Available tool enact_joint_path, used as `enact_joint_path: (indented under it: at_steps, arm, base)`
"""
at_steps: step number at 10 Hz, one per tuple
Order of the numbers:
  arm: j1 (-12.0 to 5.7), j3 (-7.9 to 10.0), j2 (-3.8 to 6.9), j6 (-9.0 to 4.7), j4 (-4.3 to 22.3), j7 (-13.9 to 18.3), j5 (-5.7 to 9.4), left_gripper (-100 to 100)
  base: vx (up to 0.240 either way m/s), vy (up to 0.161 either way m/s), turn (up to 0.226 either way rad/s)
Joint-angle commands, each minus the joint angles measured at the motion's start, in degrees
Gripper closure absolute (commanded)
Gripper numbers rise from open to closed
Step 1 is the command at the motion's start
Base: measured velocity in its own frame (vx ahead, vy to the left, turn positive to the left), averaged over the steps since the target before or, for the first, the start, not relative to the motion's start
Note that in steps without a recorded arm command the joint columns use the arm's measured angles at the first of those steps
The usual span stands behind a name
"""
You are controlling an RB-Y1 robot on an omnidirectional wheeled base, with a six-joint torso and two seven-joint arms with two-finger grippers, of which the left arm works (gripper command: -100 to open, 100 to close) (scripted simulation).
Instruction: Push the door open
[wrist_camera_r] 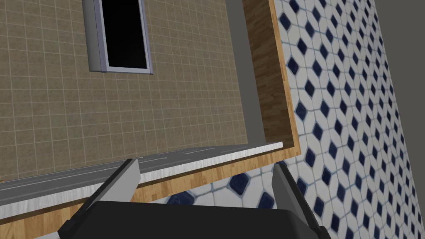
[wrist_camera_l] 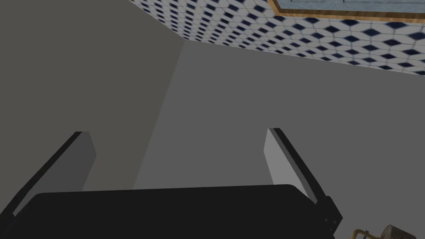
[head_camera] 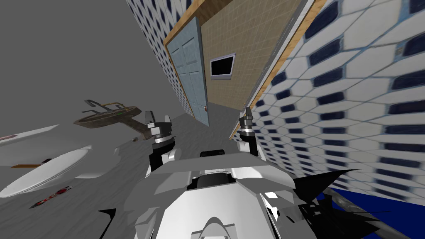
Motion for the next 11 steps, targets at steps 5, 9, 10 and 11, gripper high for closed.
enact_joint_path:
  at_steps: [5,9,10,11]
  arm:
    - [-2.66,-0.72,1.24,-1.22,6.7,0.7,-0.15,-100]
    - [-4.72,-1.27,1.95,-2.16,11.9,1.2,-0.27,-100]
    - [-5.19,-1.40,2.09,-2.38,13.1,1.4,-0.30,-100]
    - [-5.67,-1.52,2.23,-2.60,14.3,1.5,-0.33,-100]
  base:
    - [0.090,0.044,-0.076]
    - [0.089,0.050,-0.076]
    - [0.070,0.047,-0.080]
    - [0.073,0.042,-0.072]
